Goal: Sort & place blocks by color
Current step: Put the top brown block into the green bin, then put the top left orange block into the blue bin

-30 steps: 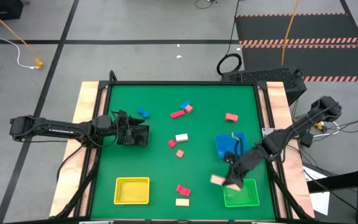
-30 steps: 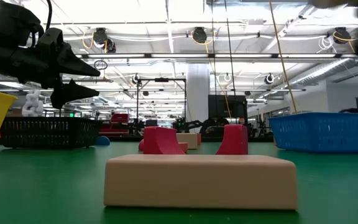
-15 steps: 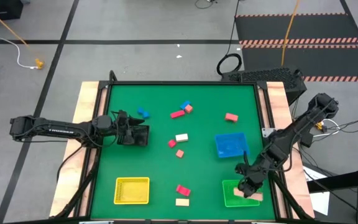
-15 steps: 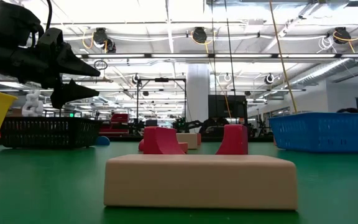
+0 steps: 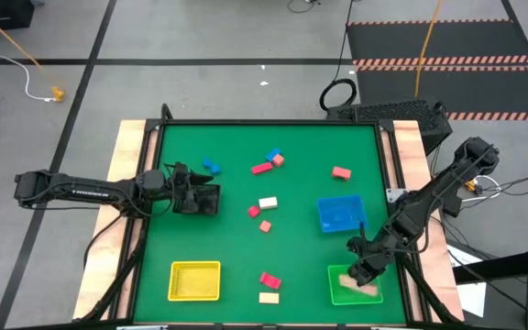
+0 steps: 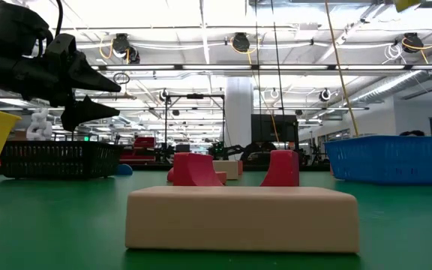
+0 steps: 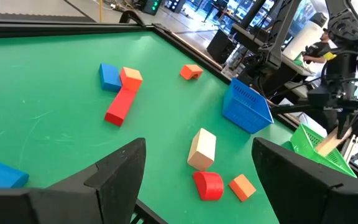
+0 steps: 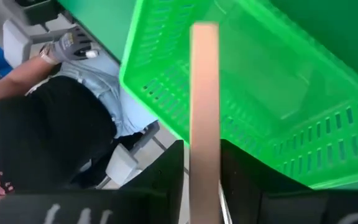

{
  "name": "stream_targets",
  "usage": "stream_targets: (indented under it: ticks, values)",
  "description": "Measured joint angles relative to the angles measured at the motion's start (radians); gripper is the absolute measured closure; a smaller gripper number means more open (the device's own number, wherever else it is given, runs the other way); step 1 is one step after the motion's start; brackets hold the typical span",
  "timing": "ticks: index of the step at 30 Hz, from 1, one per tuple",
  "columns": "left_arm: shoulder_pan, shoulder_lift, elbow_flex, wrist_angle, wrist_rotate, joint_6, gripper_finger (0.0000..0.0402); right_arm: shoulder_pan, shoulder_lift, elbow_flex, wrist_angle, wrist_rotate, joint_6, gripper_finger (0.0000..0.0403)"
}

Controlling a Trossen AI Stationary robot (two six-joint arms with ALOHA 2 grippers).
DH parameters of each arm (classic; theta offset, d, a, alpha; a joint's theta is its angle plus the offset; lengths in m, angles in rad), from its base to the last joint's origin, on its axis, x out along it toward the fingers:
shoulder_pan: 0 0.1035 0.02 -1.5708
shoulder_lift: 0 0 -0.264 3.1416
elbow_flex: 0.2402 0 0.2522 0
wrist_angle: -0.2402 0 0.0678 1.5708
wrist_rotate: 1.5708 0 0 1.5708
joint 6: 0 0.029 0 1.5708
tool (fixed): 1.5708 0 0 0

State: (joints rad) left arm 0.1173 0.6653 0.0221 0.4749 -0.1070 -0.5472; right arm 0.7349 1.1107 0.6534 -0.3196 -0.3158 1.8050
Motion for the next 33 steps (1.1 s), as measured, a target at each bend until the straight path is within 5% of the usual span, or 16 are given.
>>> stream_targets:
  ticks: [13,22,28,33]
  values:
    - [0.000,0.000,0.000,0.000,0.000,0.000,0.0108,-0.010,-0.017,-0.006,0.098,0.038,-0.086,0.0274]
    - [0.000,0.000,0.000,0.000,0.000,0.000,0.0108,-0.156,-0.067,-0.006,0.215,0.409,-0.561,0.0277]
    - [0.000,0.000,0.000,0.000,0.000,0.000,0.0108,-0.323,-0.072,-0.006,0.152,0.539,-0.901,0.0277]
    - [0.000,0.000,0.000,0.000,0.000,0.000,0.0108,-0.504,-0.072,-0.006,0.094,0.587,-1.027,0.0277]
